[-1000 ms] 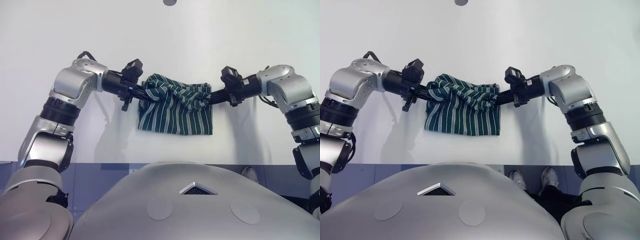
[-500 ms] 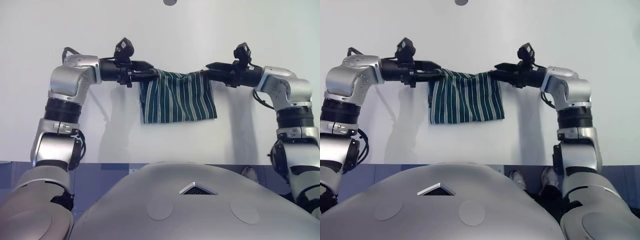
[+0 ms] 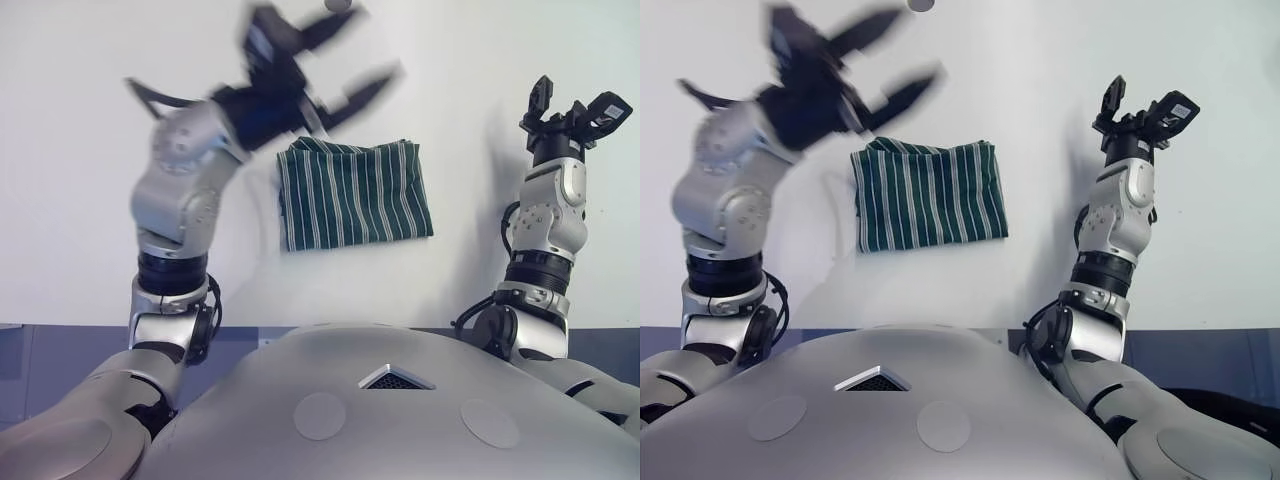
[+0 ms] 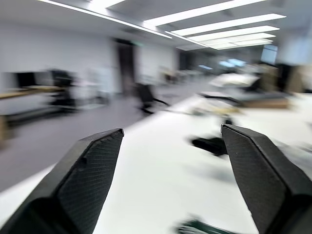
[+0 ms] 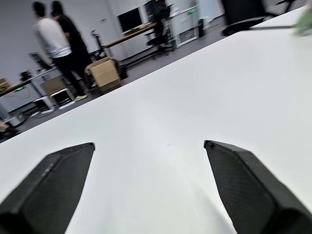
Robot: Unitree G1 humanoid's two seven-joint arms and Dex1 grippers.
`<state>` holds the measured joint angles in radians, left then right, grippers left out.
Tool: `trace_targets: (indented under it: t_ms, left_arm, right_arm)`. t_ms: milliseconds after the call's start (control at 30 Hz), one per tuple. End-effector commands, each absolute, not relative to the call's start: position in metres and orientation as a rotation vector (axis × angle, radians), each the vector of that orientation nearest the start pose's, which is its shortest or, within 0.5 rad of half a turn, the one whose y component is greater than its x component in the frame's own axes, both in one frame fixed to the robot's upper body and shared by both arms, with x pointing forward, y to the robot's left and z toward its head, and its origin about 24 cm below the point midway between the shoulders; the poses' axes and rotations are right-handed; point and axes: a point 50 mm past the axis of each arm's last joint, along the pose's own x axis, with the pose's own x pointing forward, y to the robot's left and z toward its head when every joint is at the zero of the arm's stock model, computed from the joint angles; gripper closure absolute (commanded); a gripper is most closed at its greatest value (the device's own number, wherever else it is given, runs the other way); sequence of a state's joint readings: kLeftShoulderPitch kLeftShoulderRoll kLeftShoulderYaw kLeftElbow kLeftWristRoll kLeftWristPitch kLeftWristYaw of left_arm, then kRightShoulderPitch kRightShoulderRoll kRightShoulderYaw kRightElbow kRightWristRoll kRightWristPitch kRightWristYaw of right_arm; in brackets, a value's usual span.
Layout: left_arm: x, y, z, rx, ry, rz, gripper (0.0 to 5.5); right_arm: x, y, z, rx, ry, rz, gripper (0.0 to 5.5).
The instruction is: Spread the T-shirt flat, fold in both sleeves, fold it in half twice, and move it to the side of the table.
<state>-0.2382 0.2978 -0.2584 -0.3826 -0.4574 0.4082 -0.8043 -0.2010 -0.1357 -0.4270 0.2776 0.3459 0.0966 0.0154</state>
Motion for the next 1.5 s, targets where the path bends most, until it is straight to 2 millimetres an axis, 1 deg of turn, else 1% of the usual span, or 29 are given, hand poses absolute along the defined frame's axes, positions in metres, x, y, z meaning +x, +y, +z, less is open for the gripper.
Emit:
trace_targets:
  t_ms: [33,100,200,300,400,467,500,533,600,667,700,733,767,867,933,1000,1033,1067,1100,1133,1167,1200,1233,1267,1333,1367,1400,1433,1500]
  left_arm:
    - [0.231,0.06,0.09,0.088,0.111,-1.487,0.97]
    - [0.231,0.059,0.074,0.109,0.18,-1.506,0.57]
    - [0.23,0.065,0.042,0.155,0.303,-1.489,0.12]
    - [0.237,0.071,0.018,0.207,0.384,-1.42,0.12]
    - [0.257,0.084,-0.008,0.272,0.483,-1.227,0.12]
    - [0.277,0.105,-0.022,0.318,0.53,-1.018,0.12]
    - [0.287,0.119,-0.026,0.338,0.542,-0.89,0.12]
    - [0.296,0.135,-0.03,0.353,0.557,-0.758,0.12]
    - [0.314,0.178,-0.028,0.345,0.569,-0.407,0.12]
    - [0.328,0.218,-0.016,0.233,0.547,-0.055,0.12]
    - [0.332,0.232,-0.01,0.178,0.527,0.079,0.12]
    - [0.334,0.244,-0.004,0.138,0.507,0.185,0.12]
    - [0.336,0.251,0.001,0.113,0.493,0.251,0.12]
    - [0.339,0.262,0.009,0.086,0.463,0.362,0.12]
    - [0.351,0.259,0.026,0.061,0.372,0.372,0.12]
    - [0.375,0.241,0.067,0.061,0.149,0.295,0.12]
    - [0.386,0.228,0.097,0.064,-0.009,0.241,0.12]
    - [0.393,0.213,0.134,0.052,-0.207,0.179,0.12]
    - [0.392,0.201,0.164,0.06,-0.367,0.135,0.12]
    - [0.384,0.192,0.193,0.064,-0.534,0.108,0.12]
    - [0.368,0.183,0.213,0.062,-0.676,0.081,0.12]
    - [0.355,0.176,0.221,0.049,-0.741,0.055,0.12]
    - [0.343,0.164,0.21,0.031,-0.723,-0.008,0.12]
    - [0.334,0.153,0.194,0.01,-0.667,-0.079,0.12]
    - [0.318,0.128,0.137,-0.036,-0.434,-0.255,0.12]
    - [0.31,0.12,0.118,-0.054,-0.352,-0.293,0.12]
    - [0.305,0.114,0.104,-0.057,-0.298,-0.303,0.12]
    - [0.302,0.109,0.099,-0.077,-0.279,-0.296,0.12]
    - [0.299,0.104,0.1,-0.118,-0.301,-0.264,0.12]
  right_arm:
    - [0.285,-0.252,0.036,0.286,0.049,-0.326,1.29]
    - [0.279,-0.246,0.029,0.278,0.064,-0.317,1.29]
    - [0.275,-0.239,0.023,0.277,0.08,-0.309,1.29]
    - [0.276,-0.234,0.023,0.279,0.08,-0.301,1.29]
    - [0.278,-0.229,0.025,0.283,0.071,-0.29,1.29]
    - [0.279,-0.229,0.026,0.284,0.068,-0.285,1.29]
    - [0.28,-0.229,0.026,0.283,0.067,-0.283,1.29]
    - [0.281,-0.23,0.026,0.282,0.067,-0.283,1.29]
    - [0.284,-0.231,0.027,0.28,0.065,-0.283,1.29]
    - [0.288,-0.23,0.028,0.279,0.057,-0.284,1.29]
    - [0.29,-0.229,0.028,0.281,0.053,-0.283,1.29]
    - [0.292,-0.228,0.028,0.283,0.049,-0.283,1.29]
    - [0.293,-0.227,0.027,0.286,0.046,-0.284,1.29]
    - [0.298,-0.224,0.025,0.29,0.031,-0.294,1.29]
    - [0.303,-0.219,0.028,0.26,-0.012,-0.288,1.29]
    - [0.309,-0.215,0.044,0.19,-0.112,-0.271,1.29]
    - [0.312,-0.213,0.06,0.127,-0.191,-0.263,1.29]
    - [0.315,-0.21,0.083,0.035,-0.295,-0.245,1.29]
    - [0.316,-0.208,0.103,-0.042,-0.387,-0.23,1.29]
    - [0.316,-0.203,0.123,-0.115,-0.475,-0.21,1.29]
    - [0.315,-0.198,0.14,-0.17,-0.54,-0.181,1.29]
    - [0.314,-0.194,0.149,-0.207,-0.567,-0.158,1.29]
    - [0.311,-0.189,0.148,-0.214,-0.55,-0.127,1.29]
    - [0.309,-0.186,0.142,-0.214,-0.518,-0.103,1.29]
    - [0.302,-0.174,0.116,-0.217,-0.423,-0.024,1.29]
    - [0.299,-0.169,0.105,-0.216,-0.387,0.011,1.29]
    - [0.297,-0.161,0.096,-0.221,-0.354,0.055,1.29]
    - [0.296,-0.154,0.09,-0.23,-0.336,0.087,1.29]
    - [0.296,-0.145,0.088,-0.231,-0.336,0.12,1.29]
